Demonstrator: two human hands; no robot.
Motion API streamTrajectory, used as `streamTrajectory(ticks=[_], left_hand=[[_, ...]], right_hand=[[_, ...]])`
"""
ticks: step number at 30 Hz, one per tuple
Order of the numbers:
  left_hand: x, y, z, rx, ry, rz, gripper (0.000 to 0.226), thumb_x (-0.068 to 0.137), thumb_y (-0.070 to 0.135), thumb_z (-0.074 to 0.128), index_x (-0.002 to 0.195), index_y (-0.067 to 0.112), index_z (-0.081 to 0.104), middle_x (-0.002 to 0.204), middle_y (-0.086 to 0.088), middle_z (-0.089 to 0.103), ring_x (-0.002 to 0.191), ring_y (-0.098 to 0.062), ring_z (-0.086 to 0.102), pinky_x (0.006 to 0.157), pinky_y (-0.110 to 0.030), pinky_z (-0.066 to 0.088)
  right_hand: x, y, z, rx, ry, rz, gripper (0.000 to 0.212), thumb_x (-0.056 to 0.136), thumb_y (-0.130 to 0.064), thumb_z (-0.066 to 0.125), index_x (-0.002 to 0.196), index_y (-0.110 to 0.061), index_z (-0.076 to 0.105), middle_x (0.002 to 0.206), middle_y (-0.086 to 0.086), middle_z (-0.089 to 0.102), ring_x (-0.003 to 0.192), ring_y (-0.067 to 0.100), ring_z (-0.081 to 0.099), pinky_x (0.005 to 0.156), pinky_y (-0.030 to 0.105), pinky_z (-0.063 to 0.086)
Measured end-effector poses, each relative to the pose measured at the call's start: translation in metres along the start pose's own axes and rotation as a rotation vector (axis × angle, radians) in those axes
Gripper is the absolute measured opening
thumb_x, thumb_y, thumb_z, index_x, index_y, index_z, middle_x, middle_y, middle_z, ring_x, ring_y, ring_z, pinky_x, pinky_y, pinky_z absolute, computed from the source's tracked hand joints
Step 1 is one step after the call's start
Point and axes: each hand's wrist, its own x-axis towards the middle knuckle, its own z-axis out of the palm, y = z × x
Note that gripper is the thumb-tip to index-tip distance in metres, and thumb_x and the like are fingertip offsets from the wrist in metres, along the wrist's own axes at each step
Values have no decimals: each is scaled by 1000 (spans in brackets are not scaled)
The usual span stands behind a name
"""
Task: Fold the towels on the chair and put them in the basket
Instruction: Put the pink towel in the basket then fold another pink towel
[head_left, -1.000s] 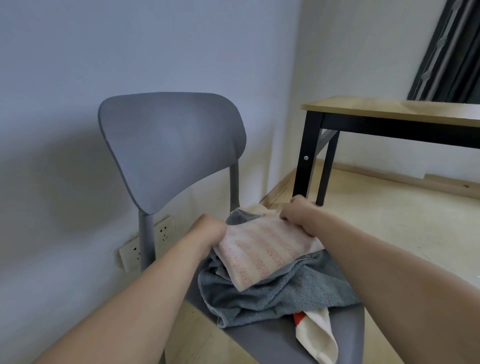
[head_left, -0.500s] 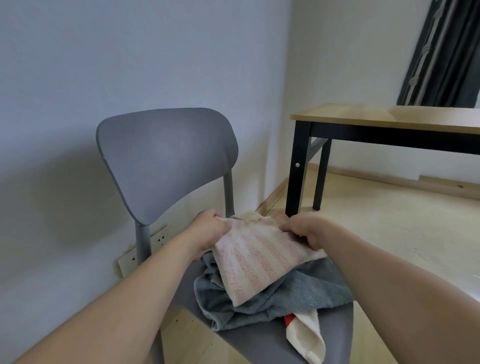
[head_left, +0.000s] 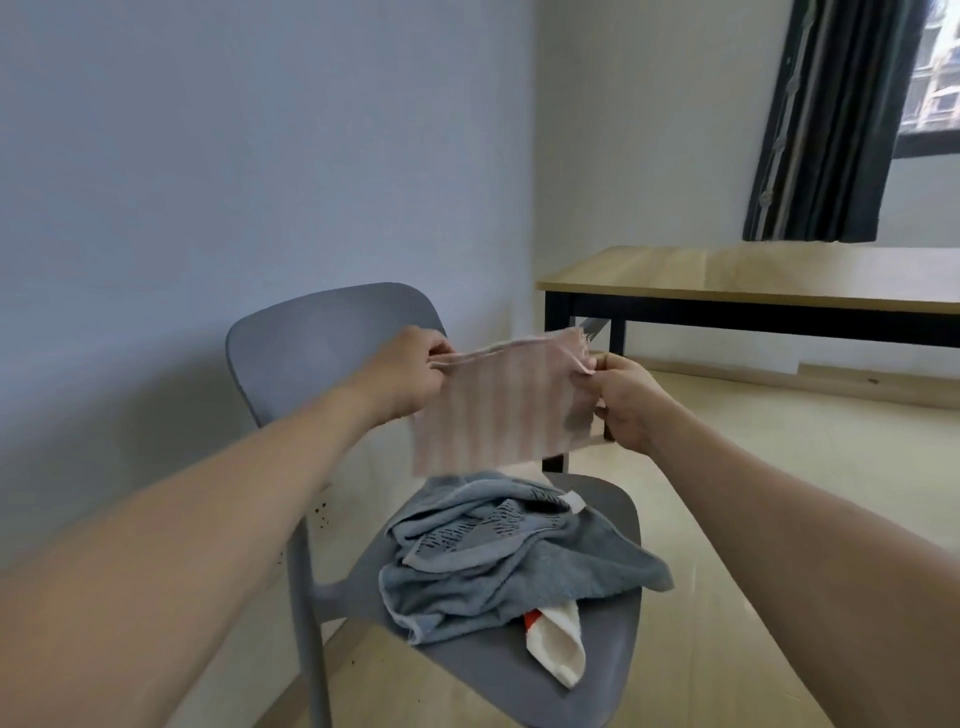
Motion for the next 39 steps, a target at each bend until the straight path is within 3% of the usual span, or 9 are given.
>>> streamTrajectory(ticks=[3,5,7,11,16,22,28,35,39], left_hand=[[-29,-2,13,263,153,342,19,75,-6,57,87,8,62,86,-7,56,77,-21,47,68,-28,35],[-63,-5,42,367,59,454,20,71,-2,57,87,11,56,86,-6,54,74,-17,39,64,-32,39],[-98,-8,77,431,-158,463,13,80,15,47,92,16,51,95,-1,53,78,-16,41,69,-31,43],[-136,-13,123,479,-463,408,9,86,16,48,95,20,48,102,1,53,87,-17,49,74,-33,47],[-130,-5,136,542,-401,418,34,83,53,50,95,22,52,95,5,53,86,-15,50,73,-28,40],[-126,-2,163,634,-230,591,31,73,46,53,85,19,56,83,2,54,71,-20,51,59,-31,41],[-129,-2,172,741,-135,677,30,68,43,51,80,16,55,76,-2,54,63,-22,49,50,-32,36],[-132,-5,182,751,-100,663,13,73,27,47,76,16,53,71,-3,54,58,-22,50,47,-31,36],[-128,-7,187,678,-38,602,18,81,25,41,71,16,53,63,-2,54,52,-21,52,39,-29,40]], right_hand=[[-21,17,-10,160,74,24,24,92,-2,55,74,-17,50,75,2,58,63,14,48,54,24,38],[-40,52,-16,363,117,166,14,93,-3,50,87,-13,56,85,7,62,70,17,52,58,31,46],[-66,92,-18,549,170,342,14,97,-11,45,100,-8,59,91,12,62,73,23,54,62,38,51],[-114,144,-15,847,261,462,24,100,-11,40,82,-7,56,77,9,55,64,20,49,59,33,44],[-119,171,-19,1018,279,482,18,95,-15,48,83,-5,57,84,11,55,70,22,50,65,32,49],[-111,160,-26,776,128,445,31,96,-30,43,96,-9,65,86,11,66,77,25,60,72,37,53],[-103,159,-35,495,80,402,26,98,-9,42,91,-10,67,82,9,68,77,22,61,74,36,53],[-99,162,-49,-43,192,293,49,93,5,44,134,-22,46,104,2,59,84,19,63,72,38,59],[-103,161,-53,-118,81,285,55,83,15,46,121,-24,44,106,16,60,91,29,61,75,45,58]])
